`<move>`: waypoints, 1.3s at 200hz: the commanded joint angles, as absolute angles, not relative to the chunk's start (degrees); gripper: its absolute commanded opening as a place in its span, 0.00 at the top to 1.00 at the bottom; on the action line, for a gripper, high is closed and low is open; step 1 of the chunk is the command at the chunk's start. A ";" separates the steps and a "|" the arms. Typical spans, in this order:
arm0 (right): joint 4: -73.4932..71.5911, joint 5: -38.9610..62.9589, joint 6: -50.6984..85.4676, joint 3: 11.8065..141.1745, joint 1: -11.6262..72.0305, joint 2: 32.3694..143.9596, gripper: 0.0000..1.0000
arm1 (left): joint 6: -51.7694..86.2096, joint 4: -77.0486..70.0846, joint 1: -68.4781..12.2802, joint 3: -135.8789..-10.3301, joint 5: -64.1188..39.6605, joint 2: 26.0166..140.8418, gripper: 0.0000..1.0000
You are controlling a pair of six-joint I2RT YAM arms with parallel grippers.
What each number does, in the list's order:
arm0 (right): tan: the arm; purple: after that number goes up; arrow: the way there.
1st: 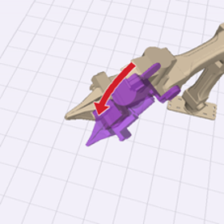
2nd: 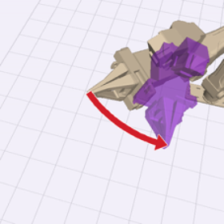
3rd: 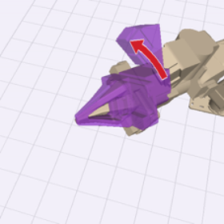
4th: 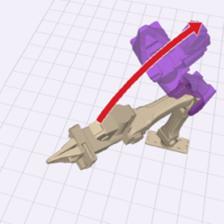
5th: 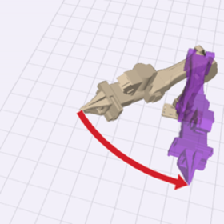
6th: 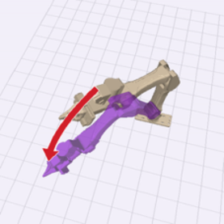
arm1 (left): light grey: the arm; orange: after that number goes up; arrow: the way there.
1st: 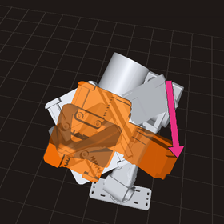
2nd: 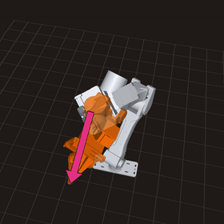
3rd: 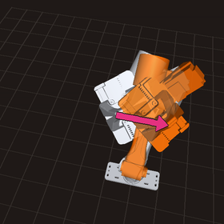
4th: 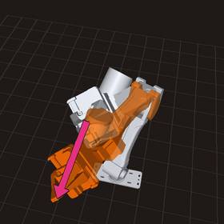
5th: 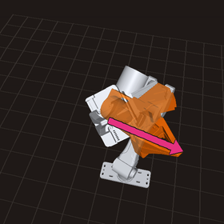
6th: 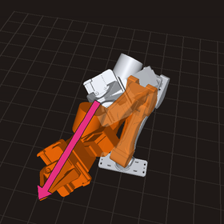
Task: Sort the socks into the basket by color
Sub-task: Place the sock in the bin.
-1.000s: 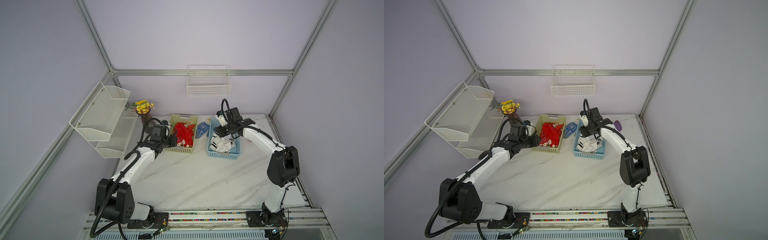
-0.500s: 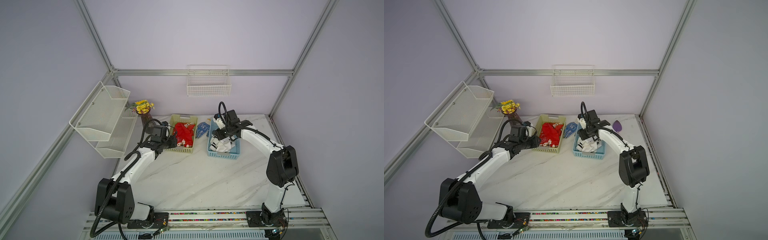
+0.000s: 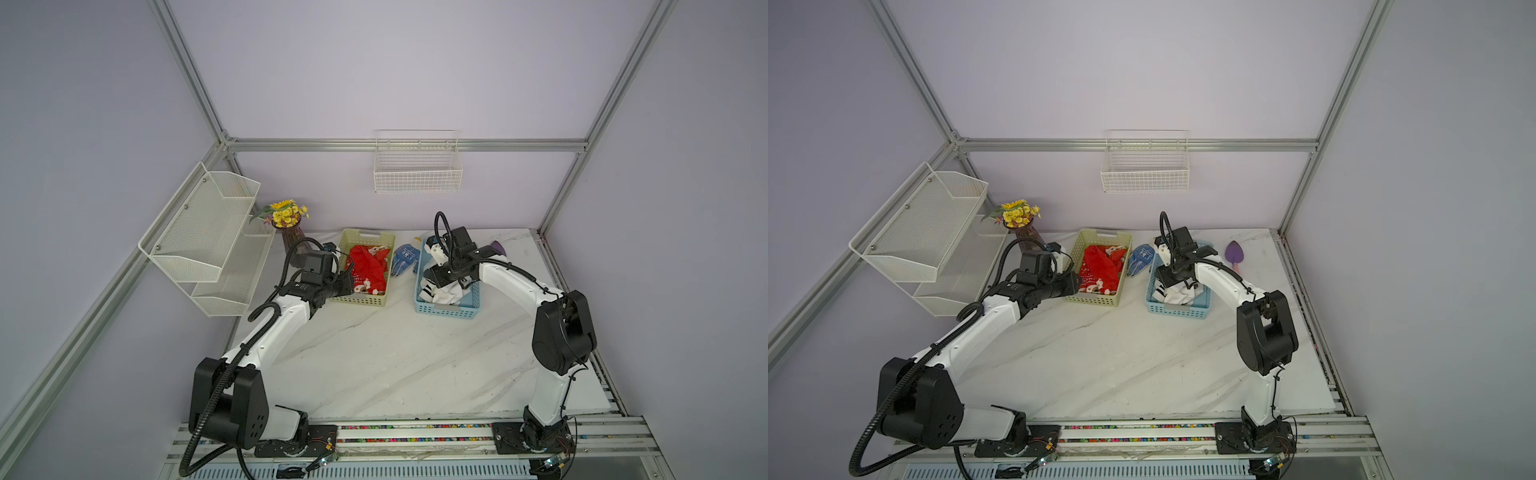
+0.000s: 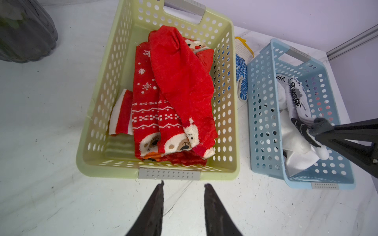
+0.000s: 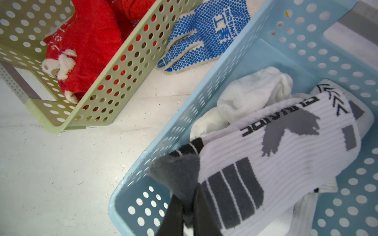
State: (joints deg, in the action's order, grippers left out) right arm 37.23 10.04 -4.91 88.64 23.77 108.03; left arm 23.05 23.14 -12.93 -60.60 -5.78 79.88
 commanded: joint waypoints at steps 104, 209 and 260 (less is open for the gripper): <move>35.68 11.13 -3.80 85.02 25.02 106.68 0.69 | 22.70 21.62 -13.27 -59.68 -5.11 77.25 0.66; 36.05 13.01 -3.34 83.43 25.14 104.84 0.58 | 21.10 23.94 -13.27 -60.15 -2.48 75.84 0.63; 36.30 11.72 -3.19 82.35 25.33 102.21 0.55 | 19.67 24.65 -13.21 -59.64 0.51 74.43 0.56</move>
